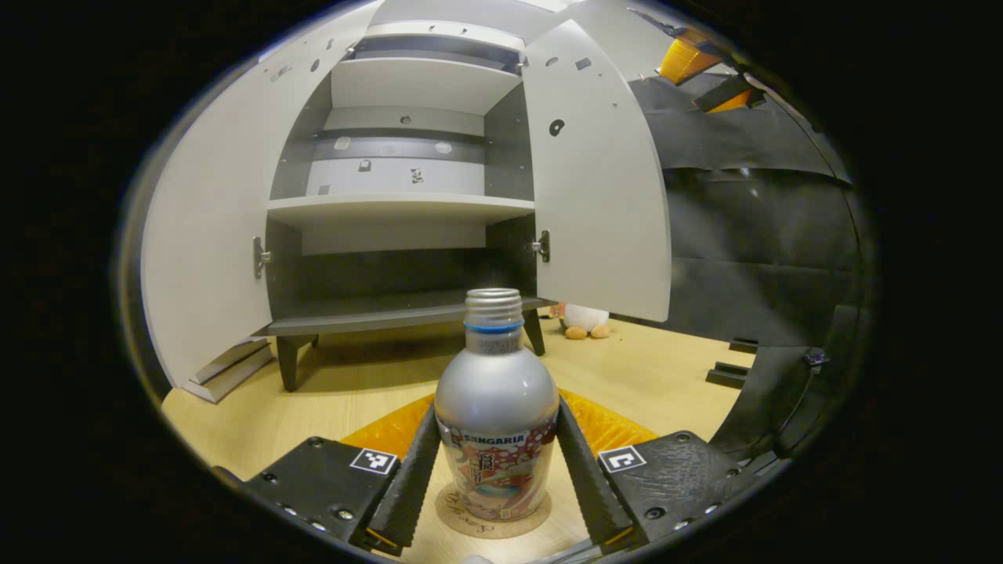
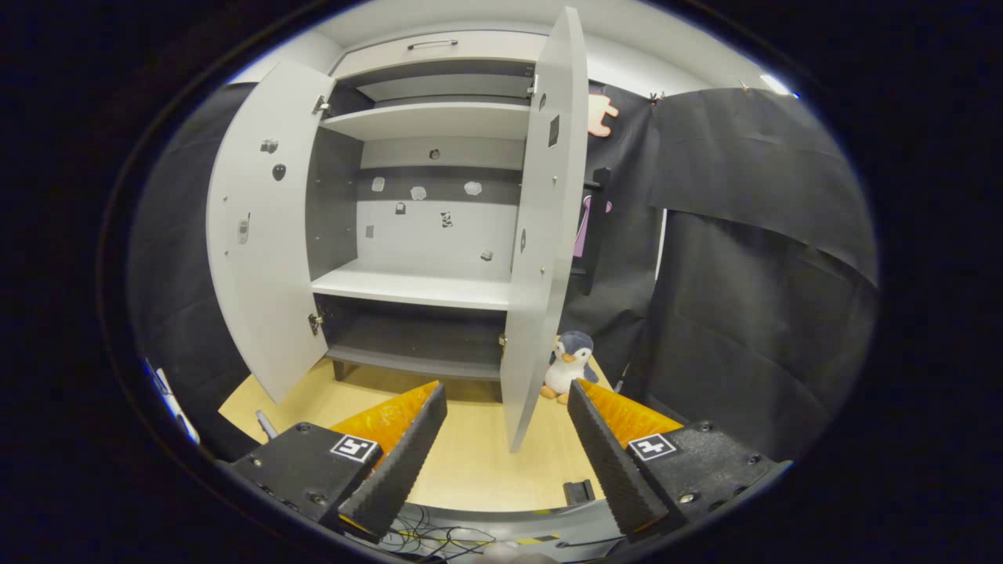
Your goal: Grasp the bottle in the cabinet with the left hand and place it on the coaster, then close the right door with the right hand and the left door with the left hand.
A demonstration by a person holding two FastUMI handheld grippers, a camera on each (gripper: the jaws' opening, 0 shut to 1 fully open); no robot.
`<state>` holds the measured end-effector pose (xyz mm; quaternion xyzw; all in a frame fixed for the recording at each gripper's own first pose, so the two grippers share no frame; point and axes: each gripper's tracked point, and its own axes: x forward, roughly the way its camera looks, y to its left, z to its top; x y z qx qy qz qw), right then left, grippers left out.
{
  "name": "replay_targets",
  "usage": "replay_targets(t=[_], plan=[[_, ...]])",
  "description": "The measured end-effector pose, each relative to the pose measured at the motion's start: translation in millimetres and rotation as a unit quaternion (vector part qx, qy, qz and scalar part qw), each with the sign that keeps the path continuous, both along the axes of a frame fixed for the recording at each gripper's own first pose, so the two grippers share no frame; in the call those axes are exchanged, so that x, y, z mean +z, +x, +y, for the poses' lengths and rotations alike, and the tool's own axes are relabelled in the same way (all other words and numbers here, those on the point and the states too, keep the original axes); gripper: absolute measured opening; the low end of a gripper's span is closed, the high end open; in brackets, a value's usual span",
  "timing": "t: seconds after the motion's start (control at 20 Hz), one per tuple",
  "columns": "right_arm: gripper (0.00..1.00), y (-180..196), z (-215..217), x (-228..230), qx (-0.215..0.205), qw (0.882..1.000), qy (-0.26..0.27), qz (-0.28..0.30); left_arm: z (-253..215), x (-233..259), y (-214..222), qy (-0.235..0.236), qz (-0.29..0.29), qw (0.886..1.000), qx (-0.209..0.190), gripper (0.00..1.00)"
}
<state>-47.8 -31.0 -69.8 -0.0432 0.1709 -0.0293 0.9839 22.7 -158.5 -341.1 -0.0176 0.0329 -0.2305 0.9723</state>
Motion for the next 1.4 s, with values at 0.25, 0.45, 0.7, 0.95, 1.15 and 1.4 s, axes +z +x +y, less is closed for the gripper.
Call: replay_targets(t=[0.25,0.45,0.7,0.95,1.15,1.4], plan=[[1.0,0,8,-3,0.011,1.0,-0.004,0.007,3,-10,-4,0.007,0.007,1.0,0.001,0.8],[1.0,2,11,-4,0.015,1.0,0.0,0.006,4,9,-7,0.01,-0.01,1.0,-0.006,0.99],[1.0,3,14,-4,0.015,1.0,0.013,0.001,10,56,1,0.006,-0.037,0.999,0.01,0.97],[1.0,2,12,-9,0.007,1.0,0.024,-0.006,17,122,9,-0.017,-0.065,0.998,0.018,0.98],[1.0,1,14,-7,0.003,0.999,0.033,-0.018,32,173,18,-0.032,-0.075,0.996,0.034,0.98],[1.0,3,16,-3,-0.002,0.998,0.049,-0.037,66,219,26,-0.024,-0.046,0.996,0.071,0.98]])
